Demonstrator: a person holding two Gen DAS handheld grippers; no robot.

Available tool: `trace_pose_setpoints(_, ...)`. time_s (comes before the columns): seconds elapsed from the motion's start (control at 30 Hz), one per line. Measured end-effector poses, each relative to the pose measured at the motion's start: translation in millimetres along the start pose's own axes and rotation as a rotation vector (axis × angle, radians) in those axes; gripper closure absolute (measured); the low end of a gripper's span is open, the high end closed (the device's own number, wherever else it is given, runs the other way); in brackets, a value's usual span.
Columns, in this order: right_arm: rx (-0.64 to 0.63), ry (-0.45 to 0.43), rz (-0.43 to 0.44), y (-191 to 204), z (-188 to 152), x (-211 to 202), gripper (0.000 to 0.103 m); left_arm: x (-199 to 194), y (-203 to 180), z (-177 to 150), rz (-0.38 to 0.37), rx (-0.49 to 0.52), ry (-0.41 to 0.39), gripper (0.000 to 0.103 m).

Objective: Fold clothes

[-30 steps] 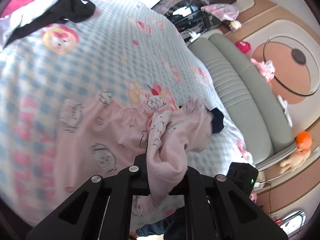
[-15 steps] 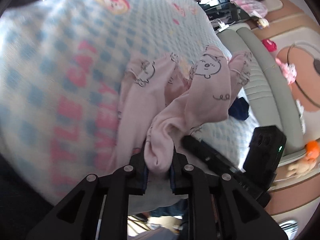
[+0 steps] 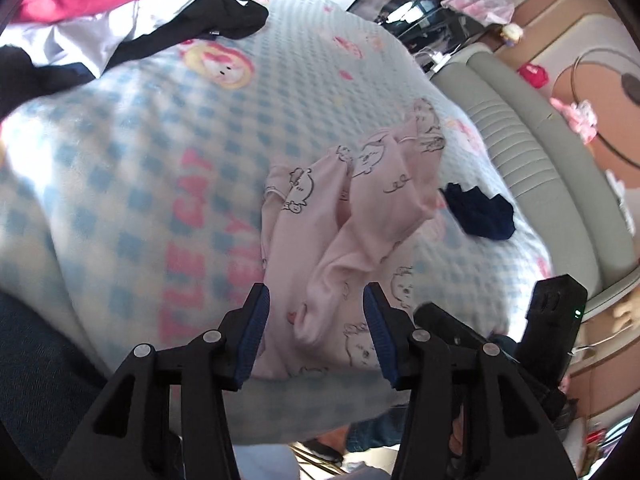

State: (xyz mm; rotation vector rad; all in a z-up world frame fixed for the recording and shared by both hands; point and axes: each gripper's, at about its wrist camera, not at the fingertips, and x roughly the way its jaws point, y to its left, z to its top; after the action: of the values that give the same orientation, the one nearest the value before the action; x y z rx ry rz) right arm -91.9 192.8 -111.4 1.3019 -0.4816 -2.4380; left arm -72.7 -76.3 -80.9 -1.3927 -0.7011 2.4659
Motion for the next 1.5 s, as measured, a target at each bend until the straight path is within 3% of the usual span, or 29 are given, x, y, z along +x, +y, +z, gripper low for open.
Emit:
trace_pose_setpoints(0.13, -0.028, 0.035, -0.028, 0.3, -6.3, 10.6, 0.026, 14.7, 8.8, -0.9, 0.074, -0.034, 0.032, 0.052)
trace_pose_setpoints(0.2, -0.045, 0.027, -0.041, 1.7, -7.8, 9.5, 0.026, 11.0, 12.2, -1.7, 0.075, -0.049, 0.008, 0.052)
trace_pose_setpoints(0.27, -0.062, 0.019, -0.055, 3.1, -9.3, 8.5, 0.026, -0.1, 12.0, -2.1, 0.047, -0.043, -0.045, 0.052)
trace_pose_setpoints(0.37, -0.068, 0.006, -0.054, 3.6, -10.7, 6.1, 0.026, -12.3, 5.9, -3.7, -0.063, -0.014, -0.099, 0.052)
trace_pose_setpoints(0.43, -0.072, 0.007, -0.043, 5.4, -11.0, 6.5, 0.025, -12.6, -1.5, -6.2, -0.09, 0.036, -0.085, 0.052)
trace_pose_setpoints(0.57, -0.129, 0.022, -0.075, 13.1, -15.8, 14.8, 0.022, 12.1, -7.7, -14.4, 0.037, 0.091, 0.022, 0.052)
trace_pose_setpoints(0.63, -0.161, 0.031, -0.095, 16.8, -18.5, 19.5, 0.021, 14.8, -6.3, -15.2, 0.107, 0.091, 0.028, 0.053)
trace_pose_setpoints(0.73, -0.127, 0.036, -0.078, 8.6, -18.1, 19.1, 0.021, 6.9, 2.8, -13.0, 0.146, 0.047, -0.007, 0.052)
trace_pose_setpoints(0.87, -0.085, -0.005, -0.055, 2.7, -16.5, 5.4, 0.022, -9.6, 11.2, -11.0, 0.081, -0.017, -0.067, 0.053)
trace_pose_setpoints(1.0, -0.054, -0.052, 0.0, 1.7, -14.4, -5.1, 0.022, -11.4, -3.4, -10.6, -0.051, 0.022, -0.078, 0.052)
trace_pose_setpoints(1.07, -0.063, -0.047, 0.002, 5.5, -15.3, -3.8, 0.022, -2.7, -12.5, -11.6, -0.033, 0.068, -0.037, 0.051)
trace_pose_setpoints(1.13, -0.092, -0.009, -0.036, 10.0, -18.1, 6.1, 0.022, 10.3, -18.8, -16.4, 0.054, 0.106, 0.012, 0.052)
trace_pose_setpoints(1.23, -0.156, 0.029, -0.116, 16.1, -23.6, 16.6, 0.022, 14.4, -13.1, -14.0, 0.14, 0.077, 0.01, 0.052)
trace_pose_setpoints(1.37, -0.115, 0.013, -0.092, 8.7, -21.4, 9.6, 0.022, -0.2, 5.3, -6.9, 0.086, -0.041, -0.05, 0.052)
trace_pose_setpoints(1.5, -0.072, -0.009, -0.059, 2.7, -20.4, 2.7, 0.022, -8.1, -2.7, -5.6, -0.013, -0.02, -0.093, 0.051)
